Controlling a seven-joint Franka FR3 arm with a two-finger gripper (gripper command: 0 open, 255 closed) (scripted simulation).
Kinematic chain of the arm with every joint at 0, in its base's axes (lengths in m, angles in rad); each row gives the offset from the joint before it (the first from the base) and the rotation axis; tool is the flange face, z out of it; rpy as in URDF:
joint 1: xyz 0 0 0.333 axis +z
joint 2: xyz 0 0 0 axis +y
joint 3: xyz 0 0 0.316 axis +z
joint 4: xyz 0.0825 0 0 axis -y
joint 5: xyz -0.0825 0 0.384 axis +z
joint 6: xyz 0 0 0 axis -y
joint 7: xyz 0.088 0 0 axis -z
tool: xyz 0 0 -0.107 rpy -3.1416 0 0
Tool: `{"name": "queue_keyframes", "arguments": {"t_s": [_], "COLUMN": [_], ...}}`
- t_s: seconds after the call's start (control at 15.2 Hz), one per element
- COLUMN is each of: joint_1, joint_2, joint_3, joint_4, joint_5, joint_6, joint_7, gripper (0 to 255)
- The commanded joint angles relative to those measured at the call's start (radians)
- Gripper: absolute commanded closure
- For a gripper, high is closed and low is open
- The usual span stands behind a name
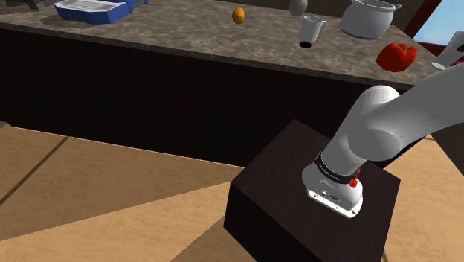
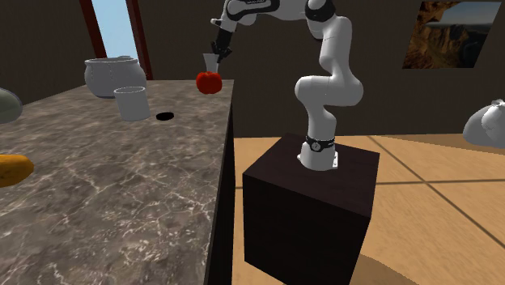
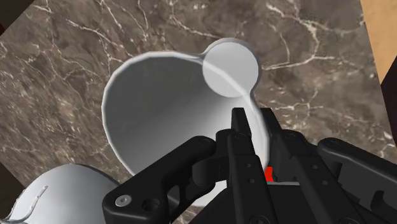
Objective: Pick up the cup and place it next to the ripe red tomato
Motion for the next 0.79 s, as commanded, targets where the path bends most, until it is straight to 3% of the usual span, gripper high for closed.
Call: {"name": "queue_keyframes", "arguments": {"t_s": [0.0, 0.66, 0.73], "joint_1": [-0.005, -0.010, -0.010], "joint_2": [-0.005, -0.013, -0.012], "joint_3": [-0.005, -0.013, -0.013], "joint_4": [-0.025, -0.061, -0.061], "joint_5": [-0.006, -0.016, -0.016], "joint_6": [0.026, 0.061, 0.061], "joint_7": [0.002, 0.004, 0.004], "gripper": [255, 255, 0]}}
